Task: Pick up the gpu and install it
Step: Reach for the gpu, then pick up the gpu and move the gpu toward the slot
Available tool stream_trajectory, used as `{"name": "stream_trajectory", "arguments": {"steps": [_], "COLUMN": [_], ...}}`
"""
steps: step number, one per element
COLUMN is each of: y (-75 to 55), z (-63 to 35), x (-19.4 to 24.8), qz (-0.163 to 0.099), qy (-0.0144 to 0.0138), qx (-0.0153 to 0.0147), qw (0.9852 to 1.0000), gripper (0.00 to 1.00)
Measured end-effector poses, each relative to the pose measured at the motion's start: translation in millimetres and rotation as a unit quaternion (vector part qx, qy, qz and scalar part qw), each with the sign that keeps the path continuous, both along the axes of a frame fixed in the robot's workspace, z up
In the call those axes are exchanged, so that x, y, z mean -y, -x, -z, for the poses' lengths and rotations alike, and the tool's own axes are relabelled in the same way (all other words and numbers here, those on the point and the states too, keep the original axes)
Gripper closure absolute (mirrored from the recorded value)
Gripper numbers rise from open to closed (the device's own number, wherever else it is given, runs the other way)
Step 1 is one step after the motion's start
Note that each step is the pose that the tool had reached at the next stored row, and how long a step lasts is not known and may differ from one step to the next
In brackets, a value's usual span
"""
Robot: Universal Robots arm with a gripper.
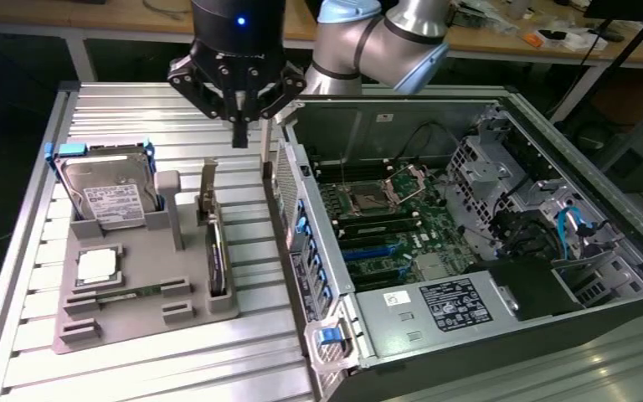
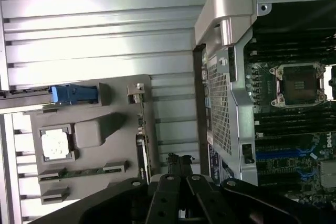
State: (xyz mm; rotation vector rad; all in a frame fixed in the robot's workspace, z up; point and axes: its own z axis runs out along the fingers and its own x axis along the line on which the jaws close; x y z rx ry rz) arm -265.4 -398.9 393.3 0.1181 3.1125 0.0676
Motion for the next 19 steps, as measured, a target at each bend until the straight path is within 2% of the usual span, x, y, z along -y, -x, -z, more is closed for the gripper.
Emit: {"name": "stream_trajectory", "arguments": {"steps": [2, 10, 19], "y": [15.9, 43.5, 46.6], "z": [0.0, 0.3, 0.3], "x": [0.0, 0.0, 0.0], "qz": [0.0, 0.0, 0.0], "qy": [0.0, -0.0005, -0.0006], "qx": [0.0, 0.0, 0.0], "qw": [1.0, 1.0, 1.0], "gripper": [0.89, 0.89, 0.89]}}
